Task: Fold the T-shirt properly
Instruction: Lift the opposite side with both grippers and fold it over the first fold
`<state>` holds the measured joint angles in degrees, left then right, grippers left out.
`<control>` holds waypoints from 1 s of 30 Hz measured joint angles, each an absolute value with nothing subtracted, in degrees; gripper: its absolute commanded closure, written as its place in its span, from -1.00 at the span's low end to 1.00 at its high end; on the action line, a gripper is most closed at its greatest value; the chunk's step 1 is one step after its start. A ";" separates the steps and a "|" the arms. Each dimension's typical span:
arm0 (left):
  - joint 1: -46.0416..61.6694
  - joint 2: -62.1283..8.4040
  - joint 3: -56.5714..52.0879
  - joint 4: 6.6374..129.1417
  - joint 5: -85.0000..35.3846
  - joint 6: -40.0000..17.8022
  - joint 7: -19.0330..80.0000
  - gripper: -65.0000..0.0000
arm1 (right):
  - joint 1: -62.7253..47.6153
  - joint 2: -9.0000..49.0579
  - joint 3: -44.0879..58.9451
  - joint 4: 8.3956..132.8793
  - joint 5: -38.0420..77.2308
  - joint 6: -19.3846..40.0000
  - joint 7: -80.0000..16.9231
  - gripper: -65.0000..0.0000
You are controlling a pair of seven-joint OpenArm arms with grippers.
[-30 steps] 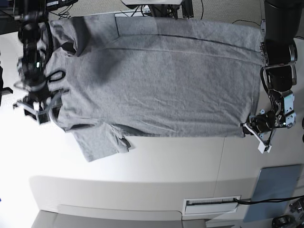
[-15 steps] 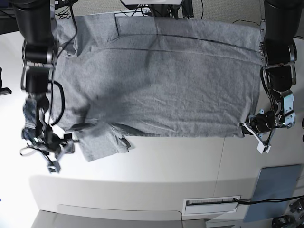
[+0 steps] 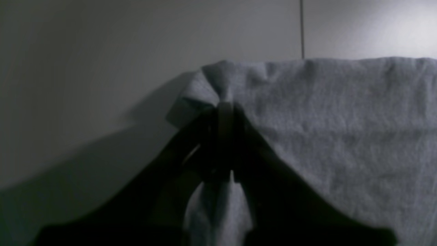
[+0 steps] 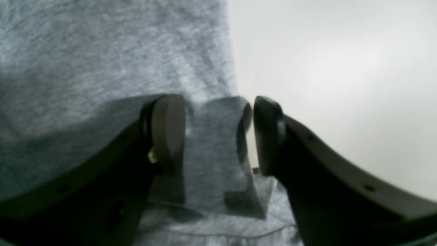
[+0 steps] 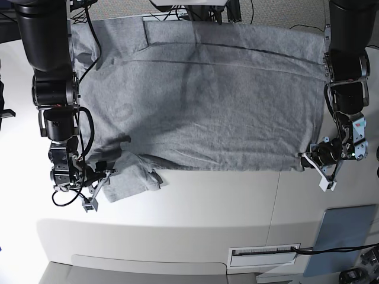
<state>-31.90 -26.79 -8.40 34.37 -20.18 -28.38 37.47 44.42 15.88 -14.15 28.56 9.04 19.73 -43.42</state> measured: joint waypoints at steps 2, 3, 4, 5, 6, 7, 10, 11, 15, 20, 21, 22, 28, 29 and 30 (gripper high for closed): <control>-31.90 -26.81 -8.43 34.37 -20.18 -28.38 37.50 1.00 | 44.27 15.81 -14.22 28.56 9.39 19.94 -43.40 0.32; -31.90 -26.79 -8.43 34.37 -20.18 -28.38 37.50 1.00 | 44.25 15.73 -14.22 28.56 9.74 20.16 -43.27 0.47; -31.90 -26.79 -8.40 34.37 -20.18 -28.38 37.50 1.00 | 44.14 15.64 -14.22 28.56 9.74 20.16 -43.20 0.62; -31.90 -26.79 -8.40 34.37 -20.18 -28.38 37.47 1.00 | 44.14 15.51 -14.24 28.60 9.67 20.05 -43.18 0.75; -31.90 -26.79 -8.43 34.37 -20.18 -28.38 37.47 1.00 | 44.16 15.46 -14.24 28.60 9.47 19.88 -43.18 0.84; -31.90 -26.79 -8.43 34.37 -20.18 -28.38 37.50 1.00 | 44.16 15.49 -14.28 28.60 9.32 19.68 -43.03 0.93; -31.90 -26.76 -8.43 34.39 -20.14 -28.36 37.47 1.00 | 44.14 15.55 -14.26 28.60 9.26 19.68 -42.78 1.00; -31.90 -26.76 -8.43 34.37 -20.14 -28.38 37.39 1.00 | 44.14 15.55 -14.26 28.60 9.19 19.68 -42.54 1.00; -31.73 -26.83 -8.40 34.37 -19.75 -28.58 35.86 1.00 | 44.03 15.55 -14.28 29.19 8.84 19.68 -41.54 1.00; -31.31 -27.03 -8.32 35.83 -21.56 -28.34 37.93 1.00 | 42.61 15.68 -14.35 35.57 8.29 19.66 -47.42 1.00; -31.24 -27.27 -8.32 36.42 -22.31 -28.34 39.44 1.00 | 42.35 15.92 -14.41 37.60 8.45 19.70 -48.23 1.00; -31.16 -27.59 -8.27 36.91 -23.40 -28.36 40.91 1.00 | 41.95 16.21 -14.41 40.10 8.49 19.55 -48.84 1.00; -28.93 -31.03 -8.03 42.09 -32.75 -29.87 45.21 1.00 | 30.65 20.32 -14.72 63.20 8.60 15.42 -52.16 1.00; -28.08 -31.64 -8.03 43.46 -34.04 -29.87 45.19 1.00 | 27.88 21.34 -14.79 67.59 8.64 14.11 -52.51 1.00; -26.92 -32.12 -8.03 45.15 -35.42 -29.87 44.99 1.00 | 25.34 22.48 -14.85 71.92 8.67 12.91 -52.75 1.00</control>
